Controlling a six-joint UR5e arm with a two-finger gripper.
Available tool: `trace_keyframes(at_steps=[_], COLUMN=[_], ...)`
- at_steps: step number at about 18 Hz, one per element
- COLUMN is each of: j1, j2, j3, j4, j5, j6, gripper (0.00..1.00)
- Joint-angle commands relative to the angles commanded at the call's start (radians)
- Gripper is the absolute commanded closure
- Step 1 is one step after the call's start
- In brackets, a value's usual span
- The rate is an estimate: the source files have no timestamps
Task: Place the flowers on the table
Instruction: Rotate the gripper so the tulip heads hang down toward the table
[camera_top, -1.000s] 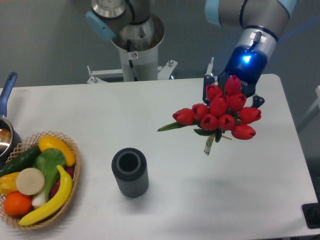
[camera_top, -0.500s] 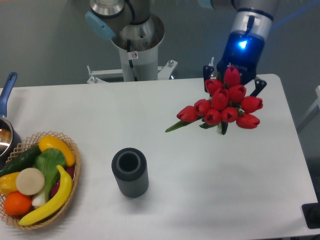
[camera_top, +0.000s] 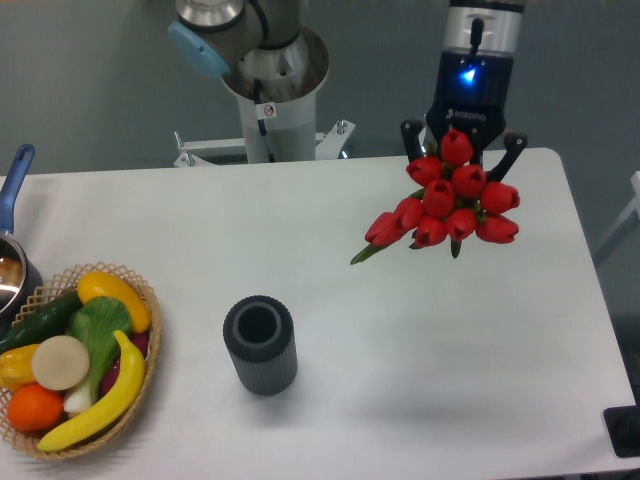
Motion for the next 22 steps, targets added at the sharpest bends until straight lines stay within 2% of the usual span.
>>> trace_keyframes(at_steps=[2, 7, 12, 19, 22], j1=[-0.026, -0.038, -0.068, -0.086, -0.092], j2=[-0.02, -0.06, -0.127, -0.196, -0.244], j3=[0.0, -0.009, -0.017, -0.017, -0.018], j4=[0.0, 0.0, 0.002, 0.003, 0.005], j5=[0.058, 0.147, 0.302, 0.367, 0.379], j6=[0.0, 0.002, 0.051, 0.051, 0.051], gripper=[0.56, 0.56, 0.56, 0.56, 0.56])
